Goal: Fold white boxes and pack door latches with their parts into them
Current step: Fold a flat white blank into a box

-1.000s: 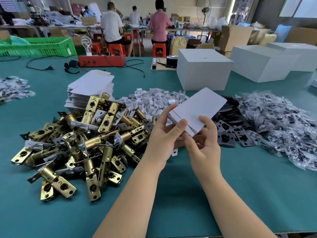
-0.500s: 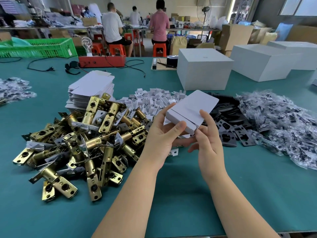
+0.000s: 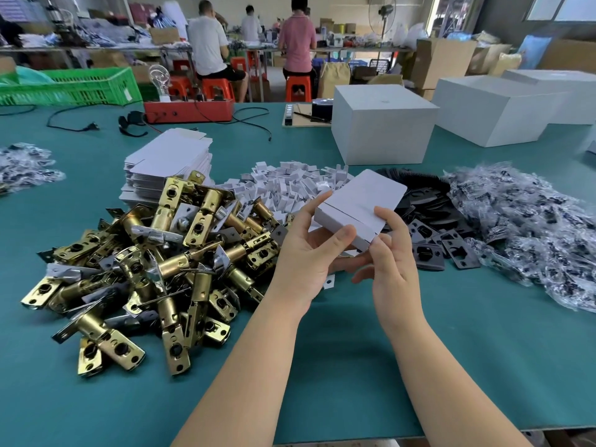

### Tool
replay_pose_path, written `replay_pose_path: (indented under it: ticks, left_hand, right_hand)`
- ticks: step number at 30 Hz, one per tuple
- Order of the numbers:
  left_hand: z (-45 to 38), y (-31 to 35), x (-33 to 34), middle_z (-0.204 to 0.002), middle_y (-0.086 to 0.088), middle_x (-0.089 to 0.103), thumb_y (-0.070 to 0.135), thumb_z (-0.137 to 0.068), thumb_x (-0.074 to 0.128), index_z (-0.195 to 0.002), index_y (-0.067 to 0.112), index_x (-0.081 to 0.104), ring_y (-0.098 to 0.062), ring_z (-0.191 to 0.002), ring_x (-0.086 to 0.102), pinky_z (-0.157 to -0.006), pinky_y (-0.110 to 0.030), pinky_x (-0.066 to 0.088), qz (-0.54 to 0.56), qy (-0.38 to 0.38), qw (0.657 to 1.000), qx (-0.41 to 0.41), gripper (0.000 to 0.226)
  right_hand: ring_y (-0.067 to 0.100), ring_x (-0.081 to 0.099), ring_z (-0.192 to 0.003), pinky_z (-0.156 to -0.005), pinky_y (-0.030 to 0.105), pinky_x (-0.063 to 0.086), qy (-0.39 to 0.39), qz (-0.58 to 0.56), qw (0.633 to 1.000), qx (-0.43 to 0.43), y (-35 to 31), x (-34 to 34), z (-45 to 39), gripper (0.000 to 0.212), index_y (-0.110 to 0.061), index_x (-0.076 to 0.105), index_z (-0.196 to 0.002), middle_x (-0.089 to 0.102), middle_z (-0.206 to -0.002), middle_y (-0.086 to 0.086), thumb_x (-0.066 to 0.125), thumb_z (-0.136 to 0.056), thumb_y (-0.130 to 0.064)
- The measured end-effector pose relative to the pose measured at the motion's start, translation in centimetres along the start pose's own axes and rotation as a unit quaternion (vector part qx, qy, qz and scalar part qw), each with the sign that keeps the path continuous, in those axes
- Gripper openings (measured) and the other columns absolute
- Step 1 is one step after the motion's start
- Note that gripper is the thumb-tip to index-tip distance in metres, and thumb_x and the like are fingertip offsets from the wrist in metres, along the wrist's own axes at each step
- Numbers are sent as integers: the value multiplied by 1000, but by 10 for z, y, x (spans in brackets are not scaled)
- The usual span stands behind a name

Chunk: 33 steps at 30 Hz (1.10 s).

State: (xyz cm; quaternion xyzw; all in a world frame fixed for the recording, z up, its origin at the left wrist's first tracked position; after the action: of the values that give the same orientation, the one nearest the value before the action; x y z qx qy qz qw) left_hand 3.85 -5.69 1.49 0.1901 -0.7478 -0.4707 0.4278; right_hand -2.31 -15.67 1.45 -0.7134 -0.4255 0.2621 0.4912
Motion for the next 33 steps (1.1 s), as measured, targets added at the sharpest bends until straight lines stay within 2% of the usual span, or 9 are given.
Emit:
replay_pose_path:
  ticks: [4, 9, 12, 16, 19, 24, 26, 30, 33]
  left_hand:
    - [2, -3, 3, -99, 1, 74, 14, -78, 70, -138, 21, 45, -26, -98, 71, -73, -39, 62, -11, 7, 1000, -3, 65]
    - [1, -5, 1, -99, 1, 74, 2, -91, 64, -139, 22, 44, -25, -94, 72, -74, -40, 62, -29, 9, 1000, -4, 56]
    - [1, -5, 2, -101, 0, 74, 0, -90, 64, -139, 21, 44, -27, -94, 72, -74, -40, 62, -23, 11, 1000, -4, 57]
    - [2, -4, 2, -101, 1, 74, 2, -90, 65, -138, 23, 45, -29, -100, 71, -75, -41, 62, -26, 6, 1000, 0, 56]
    - [2, -4, 3, -104, -1, 73, 2, -91, 64, -137, 25, 45, -27, -101, 71, -73, -38, 61, -28, -3, 1000, -2, 55]
    - [3, -1, 8, -102, 4, 75, 18, -78, 69, -127, 36, 49, -17, -95, 72, -69, -31, 60, -51, -19, 998, 2, 56]
    - [4, -1, 7, -104, 1, 73, 16, -81, 68, -132, 33, 47, -17, -96, 72, -71, -33, 60, -67, -22, 997, 4, 58]
    - [5, -2, 8, -123, -11, 64, 10, -90, 63, -141, 30, 39, -16, -102, 70, -76, -34, 60, -99, -40, 994, 4, 61]
    - [5, -2, 7, -127, -13, 62, 3, -94, 59, -143, 30, 37, -16, -104, 69, -78, -34, 60, -105, -51, 993, -1, 59]
  right_hand:
    - [33, 58, -74, -58, 27, 46, 3, -6, 1000, 4, 0, -1, 0, 41, -54, 49, -114, 58, -86, 1, 42, -74, -47]
    - [41, 58, -79, -58, 28, 45, -5, -20, 1000, 13, 1, 1, -1, 44, -57, 48, -113, 58, -99, 15, 40, -71, -46]
    - [29, 59, -72, -55, 27, 45, -2, -35, 999, 16, 4, -1, -2, 49, -47, 48, -119, 61, -93, 1, 41, -71, -47]
    - [20, 59, -67, -55, 26, 46, 4, -24, 1000, 14, 4, -2, -2, 46, -47, 48, -118, 56, -82, -10, 43, -73, -49]
    - [23, 60, -67, -55, 25, 45, 9, -19, 1000, 16, 3, -3, -1, 42, -48, 47, -116, 57, -80, -13, 45, -74, -53]
    - [19, 58, -64, -53, 24, 46, 16, -32, 999, 24, 3, -4, -1, 43, -46, 47, -113, 59, -76, -13, 50, -70, -51]
    - [19, 59, -66, -54, 25, 46, 16, -37, 999, 32, 4, -4, -1, 45, -44, 47, -112, 60, -77, -14, 51, -67, -50]
    - [19, 61, -67, -53, 25, 48, 14, -48, 997, 51, 8, -4, -2, 48, -42, 46, -110, 65, -79, -20, 51, -62, -45]
    - [16, 63, -67, -52, 23, 47, -2, -67, 996, 58, 9, -3, -2, 45, -40, 45, -111, 67, -84, -18, 52, -66, -34]
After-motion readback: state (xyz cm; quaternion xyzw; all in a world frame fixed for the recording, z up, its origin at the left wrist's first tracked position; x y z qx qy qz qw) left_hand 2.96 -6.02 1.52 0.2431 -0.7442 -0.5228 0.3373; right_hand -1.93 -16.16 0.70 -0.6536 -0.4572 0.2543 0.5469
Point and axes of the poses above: each hand's wrist, its own z-axis away from the middle knuckle, its own x-axis out of the palm, y = z × x, the point moved 9 cm from there along -z, towards the middle knuckle
